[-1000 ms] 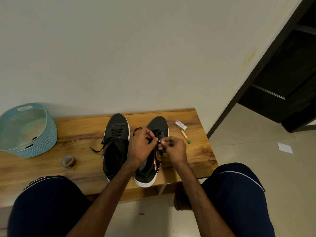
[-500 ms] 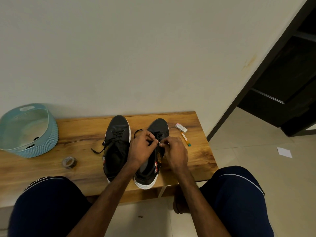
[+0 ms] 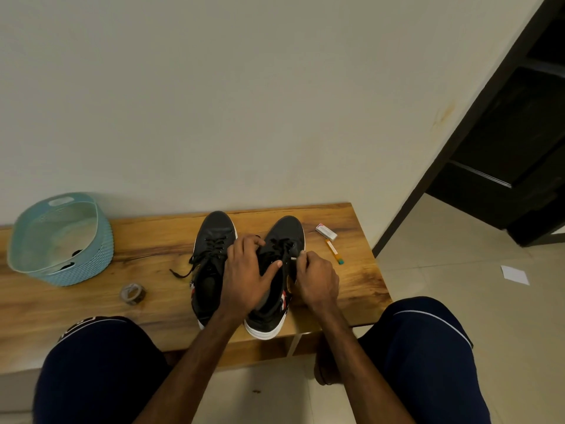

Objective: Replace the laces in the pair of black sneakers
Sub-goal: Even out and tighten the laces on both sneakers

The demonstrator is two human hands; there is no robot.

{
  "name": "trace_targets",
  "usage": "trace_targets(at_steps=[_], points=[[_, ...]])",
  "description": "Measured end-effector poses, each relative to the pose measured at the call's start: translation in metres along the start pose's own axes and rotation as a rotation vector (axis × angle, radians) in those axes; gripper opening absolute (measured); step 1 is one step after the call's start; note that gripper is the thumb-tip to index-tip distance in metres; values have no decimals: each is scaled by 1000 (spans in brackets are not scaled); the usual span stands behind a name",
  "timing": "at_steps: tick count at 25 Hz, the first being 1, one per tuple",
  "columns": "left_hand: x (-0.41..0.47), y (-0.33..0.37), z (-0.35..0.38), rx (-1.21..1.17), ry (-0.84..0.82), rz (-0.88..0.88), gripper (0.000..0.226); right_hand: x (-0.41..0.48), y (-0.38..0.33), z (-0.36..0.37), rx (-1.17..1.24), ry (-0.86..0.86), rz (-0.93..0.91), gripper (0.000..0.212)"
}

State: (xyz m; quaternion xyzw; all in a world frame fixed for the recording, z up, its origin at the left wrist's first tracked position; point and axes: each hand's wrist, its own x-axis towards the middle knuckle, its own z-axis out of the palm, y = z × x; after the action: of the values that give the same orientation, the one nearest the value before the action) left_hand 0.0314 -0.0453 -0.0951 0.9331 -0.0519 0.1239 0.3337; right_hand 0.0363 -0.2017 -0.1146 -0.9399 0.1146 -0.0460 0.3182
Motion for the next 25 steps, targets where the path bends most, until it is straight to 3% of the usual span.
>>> trace_targets(at_steps=[3, 6, 10, 16, 20, 22, 25], points=[[-15, 3, -4, 81, 5, -7, 37, -3, 2, -3, 24, -17, 61, 43], [-19, 3, -7, 43, -146, -125, 29, -8, 7, -17, 101, 24, 113, 48], [-16, 9, -5, 102, -150, -199, 16, -17, 7, -84, 62, 58, 65, 38], [-14, 8, 0, 25, -82, -307, 19, -50, 38, -205, 117, 405, 39, 26], [-23, 17, 8, -50, -136, -305, 18, -49, 12, -187, 221, 251, -180, 7], [-29, 22, 12, -75, -175, -290, 19, -54, -11, -164, 464, 174, -186, 7], [-32, 23, 11, -78, -188, -277, 23, -60, -40, -164, 1188, 31, -91, 20]])
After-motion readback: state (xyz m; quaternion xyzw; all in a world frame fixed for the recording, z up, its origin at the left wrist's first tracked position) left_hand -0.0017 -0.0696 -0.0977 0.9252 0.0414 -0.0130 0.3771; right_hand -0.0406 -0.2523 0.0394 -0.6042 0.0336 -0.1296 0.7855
